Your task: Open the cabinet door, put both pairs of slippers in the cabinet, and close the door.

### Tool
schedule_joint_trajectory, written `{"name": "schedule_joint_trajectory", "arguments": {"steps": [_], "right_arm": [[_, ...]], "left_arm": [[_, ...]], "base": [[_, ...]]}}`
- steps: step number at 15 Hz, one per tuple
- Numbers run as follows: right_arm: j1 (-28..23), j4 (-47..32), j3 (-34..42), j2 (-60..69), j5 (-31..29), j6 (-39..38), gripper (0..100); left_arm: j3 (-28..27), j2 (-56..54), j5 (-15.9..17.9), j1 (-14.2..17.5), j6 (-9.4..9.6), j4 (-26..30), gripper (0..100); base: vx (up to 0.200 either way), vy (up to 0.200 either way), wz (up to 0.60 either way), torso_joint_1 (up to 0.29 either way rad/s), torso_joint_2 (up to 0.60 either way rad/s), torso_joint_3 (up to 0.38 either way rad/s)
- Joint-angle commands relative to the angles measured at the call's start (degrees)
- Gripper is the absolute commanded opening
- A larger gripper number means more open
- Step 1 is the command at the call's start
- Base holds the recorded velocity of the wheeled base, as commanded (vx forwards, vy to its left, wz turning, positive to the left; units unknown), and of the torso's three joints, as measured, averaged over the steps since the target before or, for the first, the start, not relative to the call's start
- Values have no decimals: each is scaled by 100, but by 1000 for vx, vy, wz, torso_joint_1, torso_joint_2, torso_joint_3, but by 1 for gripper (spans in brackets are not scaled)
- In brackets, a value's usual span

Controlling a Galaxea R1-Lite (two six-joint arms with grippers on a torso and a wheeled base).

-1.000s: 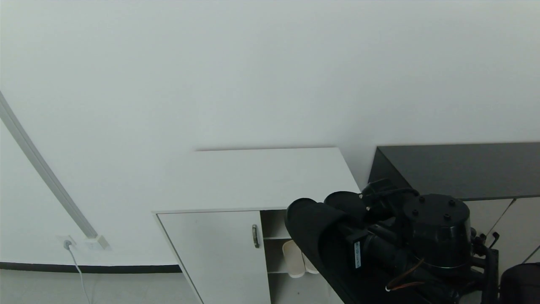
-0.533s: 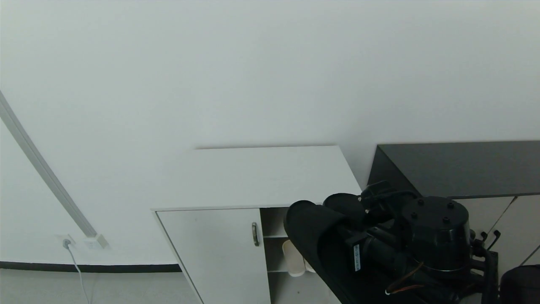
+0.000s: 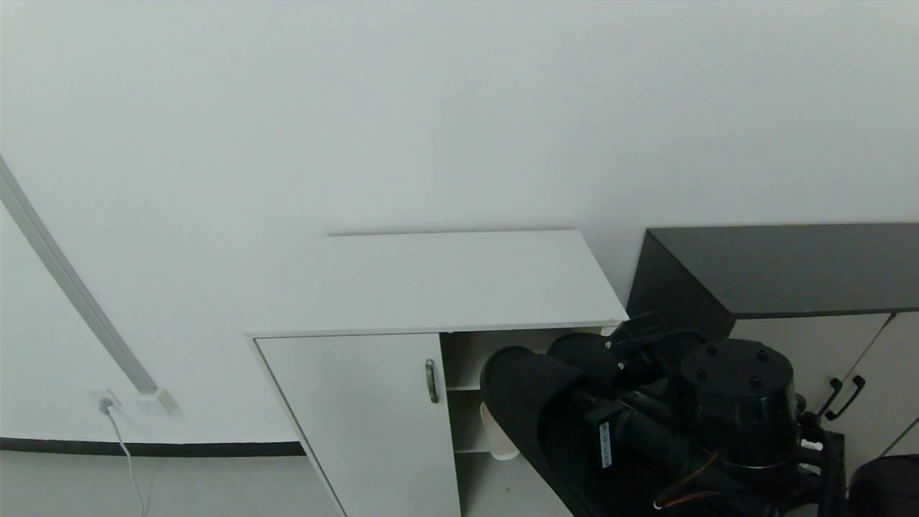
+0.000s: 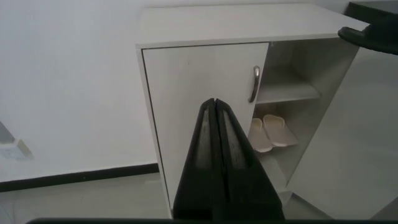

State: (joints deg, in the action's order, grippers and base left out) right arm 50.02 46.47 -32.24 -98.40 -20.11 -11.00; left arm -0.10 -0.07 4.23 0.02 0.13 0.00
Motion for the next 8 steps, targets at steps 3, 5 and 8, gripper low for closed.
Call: {"name": "schedule_joint_trajectory", "arguments": {"steps": [3,5,8], "right_arm": [[17,2,8,-21,-1,1,0],[26,2,43,-30,-1,1,0],[43,2,43,-30,-1,1,0]], "left_arm": [[1,7,-10,6,-5,0,0],[1,7,-10,6,-5,0,0],[1,7,-1,6,-5,0,0]], "base": [[0,0,0,-208,505,277],[0,0,0,-229,554,322],[0,0,0,-222,541,323]]}}
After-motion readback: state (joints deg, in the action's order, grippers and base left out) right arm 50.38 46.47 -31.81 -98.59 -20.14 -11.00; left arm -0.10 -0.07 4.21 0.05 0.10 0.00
